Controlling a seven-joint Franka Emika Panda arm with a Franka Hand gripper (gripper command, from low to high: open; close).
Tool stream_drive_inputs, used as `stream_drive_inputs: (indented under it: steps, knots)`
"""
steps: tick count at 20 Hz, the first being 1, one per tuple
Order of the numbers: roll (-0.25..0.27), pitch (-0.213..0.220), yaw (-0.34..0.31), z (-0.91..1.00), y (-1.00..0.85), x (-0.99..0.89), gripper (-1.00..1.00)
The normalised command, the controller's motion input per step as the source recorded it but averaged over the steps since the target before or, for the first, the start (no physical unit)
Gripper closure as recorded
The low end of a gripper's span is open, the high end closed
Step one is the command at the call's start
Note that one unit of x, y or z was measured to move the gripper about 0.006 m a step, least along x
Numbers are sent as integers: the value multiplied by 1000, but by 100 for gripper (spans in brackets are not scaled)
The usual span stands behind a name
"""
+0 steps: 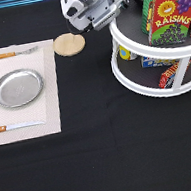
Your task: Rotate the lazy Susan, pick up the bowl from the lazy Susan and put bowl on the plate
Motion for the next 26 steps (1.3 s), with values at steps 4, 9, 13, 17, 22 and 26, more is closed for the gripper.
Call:
stream_drive_inputs:
  steps: [4,9,13,17,22,26]
  knots:
    - [-3,47,0,-60,0,740,-100]
    - [-19,71,0,-60,0,817,-100]
    - [-5,80,0,-51,-6,822,-100]
    - [-7,107,0,-13,0,879,-100]
    - [0,110,0,-8,-1,838,-100]
    - [9,119,9,0,0,776,-100]
